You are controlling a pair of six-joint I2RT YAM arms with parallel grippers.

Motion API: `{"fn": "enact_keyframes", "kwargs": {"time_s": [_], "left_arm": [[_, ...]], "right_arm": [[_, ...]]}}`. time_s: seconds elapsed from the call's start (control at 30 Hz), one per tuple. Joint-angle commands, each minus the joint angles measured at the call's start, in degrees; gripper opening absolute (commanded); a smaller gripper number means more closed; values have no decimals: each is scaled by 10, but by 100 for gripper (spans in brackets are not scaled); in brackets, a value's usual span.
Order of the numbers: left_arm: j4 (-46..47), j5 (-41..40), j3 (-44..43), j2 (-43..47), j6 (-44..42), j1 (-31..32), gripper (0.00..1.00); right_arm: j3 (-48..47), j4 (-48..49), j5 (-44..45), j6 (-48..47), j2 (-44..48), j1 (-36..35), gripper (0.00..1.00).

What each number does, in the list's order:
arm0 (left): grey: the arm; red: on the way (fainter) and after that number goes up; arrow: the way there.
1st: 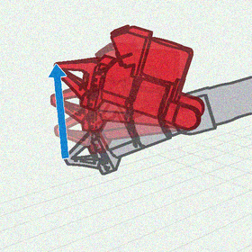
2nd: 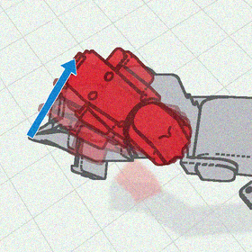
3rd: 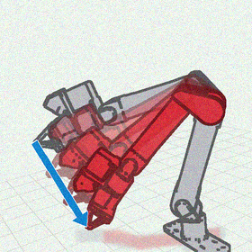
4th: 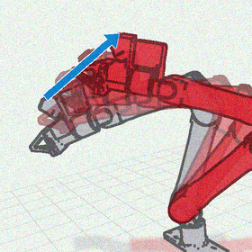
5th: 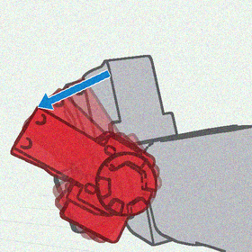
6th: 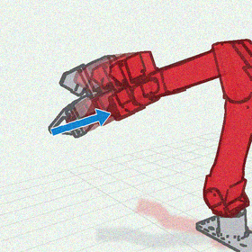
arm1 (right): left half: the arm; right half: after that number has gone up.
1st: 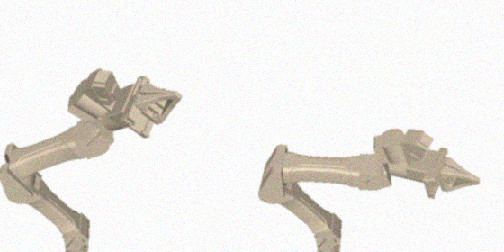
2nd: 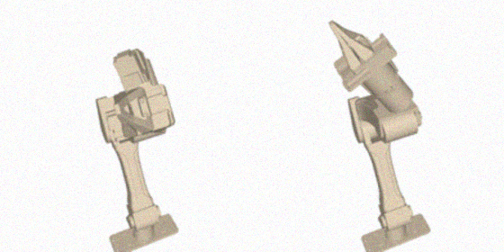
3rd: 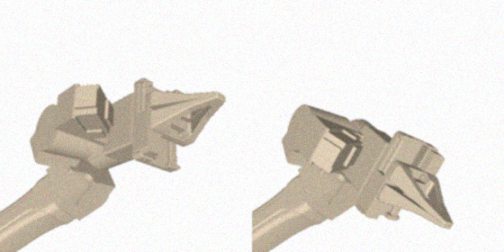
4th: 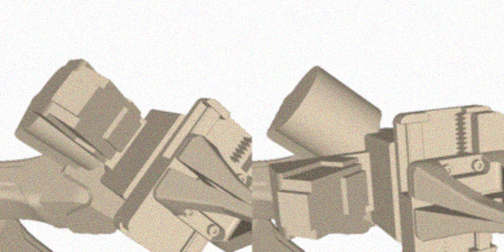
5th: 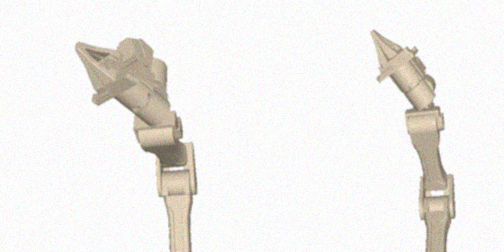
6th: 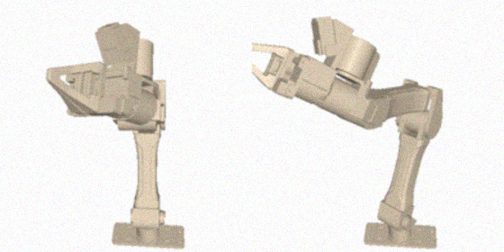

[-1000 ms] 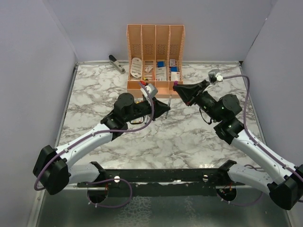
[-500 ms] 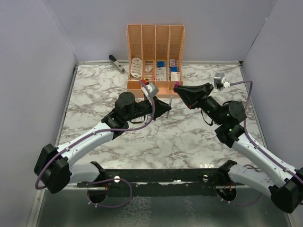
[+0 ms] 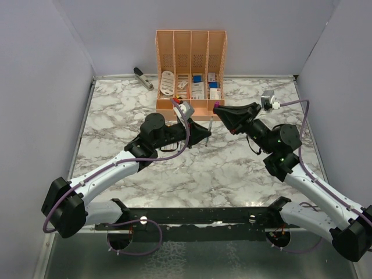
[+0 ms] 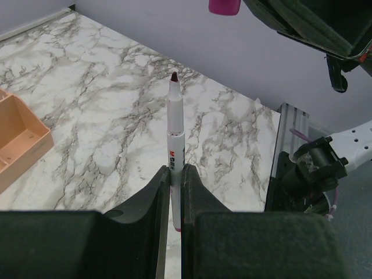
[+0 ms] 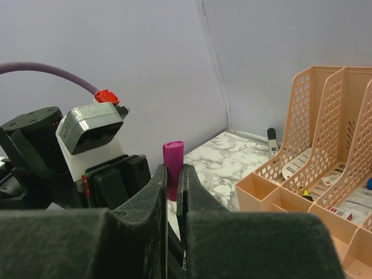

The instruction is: Insert the pens into the pen caps

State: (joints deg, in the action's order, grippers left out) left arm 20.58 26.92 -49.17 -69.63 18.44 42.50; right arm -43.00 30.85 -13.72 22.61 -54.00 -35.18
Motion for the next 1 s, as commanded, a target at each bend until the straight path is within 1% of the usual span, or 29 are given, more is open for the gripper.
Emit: {"fn": "enact_keyframes", "kwargs": {"time_s": [0.0,0.57,0.97], "left_arm": [[32,23,-18,20,14,3,0],[44,44,-24,16,36,4,0],[45,27,-27,16,33,4,0]], "right_arm": [[8,0,-15,-21,2,1,1],[5,4,-21,-31,-10,0,1],[5,-2,-21,-32,-11,0,1]]}}
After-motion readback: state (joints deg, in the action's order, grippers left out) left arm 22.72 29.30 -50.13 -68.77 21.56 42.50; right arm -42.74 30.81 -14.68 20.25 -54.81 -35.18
